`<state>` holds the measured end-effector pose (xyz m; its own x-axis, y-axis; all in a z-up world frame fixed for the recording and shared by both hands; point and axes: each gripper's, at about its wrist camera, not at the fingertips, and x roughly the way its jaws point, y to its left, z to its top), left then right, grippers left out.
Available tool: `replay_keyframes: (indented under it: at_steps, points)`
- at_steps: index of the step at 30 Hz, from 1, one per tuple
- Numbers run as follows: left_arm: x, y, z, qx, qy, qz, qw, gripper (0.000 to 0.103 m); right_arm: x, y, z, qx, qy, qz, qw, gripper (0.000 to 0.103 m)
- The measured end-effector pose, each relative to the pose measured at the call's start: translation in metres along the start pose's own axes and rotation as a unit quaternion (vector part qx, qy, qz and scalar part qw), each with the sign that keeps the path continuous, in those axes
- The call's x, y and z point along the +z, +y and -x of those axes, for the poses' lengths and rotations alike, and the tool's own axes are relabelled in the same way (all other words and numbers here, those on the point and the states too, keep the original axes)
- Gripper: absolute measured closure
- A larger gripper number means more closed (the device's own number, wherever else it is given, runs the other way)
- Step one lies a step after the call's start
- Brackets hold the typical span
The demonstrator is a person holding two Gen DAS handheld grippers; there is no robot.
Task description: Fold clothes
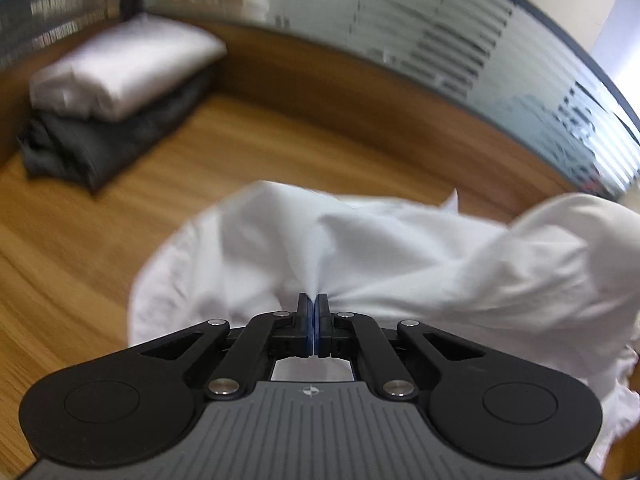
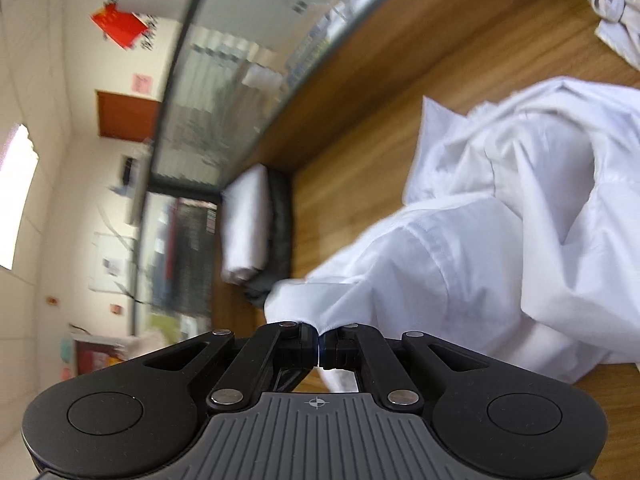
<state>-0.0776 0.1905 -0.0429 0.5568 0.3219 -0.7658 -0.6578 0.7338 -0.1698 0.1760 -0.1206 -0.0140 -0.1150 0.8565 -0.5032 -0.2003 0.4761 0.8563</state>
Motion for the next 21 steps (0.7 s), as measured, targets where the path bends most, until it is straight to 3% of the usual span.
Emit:
replay_keyframes:
  at_steps: [2, 3, 5, 8, 16, 21]
  points:
    - [0.013, -0.002, 0.007, 0.049, -0.023, -0.015, 0.9984, 0.103, 0.003, 0.006, 0.022, 0.013, -0.021, -0.003, 1.0, 0.101]
    - [0.018, 0.005, 0.006, 0.056, -0.022, -0.01, 0.9981, 0.103, 0.005, 0.009, 0.035, 0.015, -0.042, -0.002, 0.999, 0.101]
    - [0.025, 0.029, 0.009, 0.042, -0.021, 0.024, 0.9986, 0.103, 0.012, 0.007, 0.059, 0.015, -0.076, -0.004, 0.997, 0.101]
    - [0.029, 0.035, 0.013, 0.044, -0.017, -0.017, 0.9987, 0.103, 0.019, -0.002, 0.08, 0.002, -0.104, -0.011, 0.994, 0.1]
    - [0.023, 0.015, 0.02, -0.03, 0.015, -0.066, 0.9972, 0.102, 0.02, -0.02, 0.072, -0.028, -0.113, -0.018, 0.993, 0.1]
    - [0.022, -0.02, 0.039, -0.086, 0.008, -0.112, 0.99, 0.087, 0.021, -0.02, 0.069, -0.058, -0.117, 0.002, 0.991, 0.096]
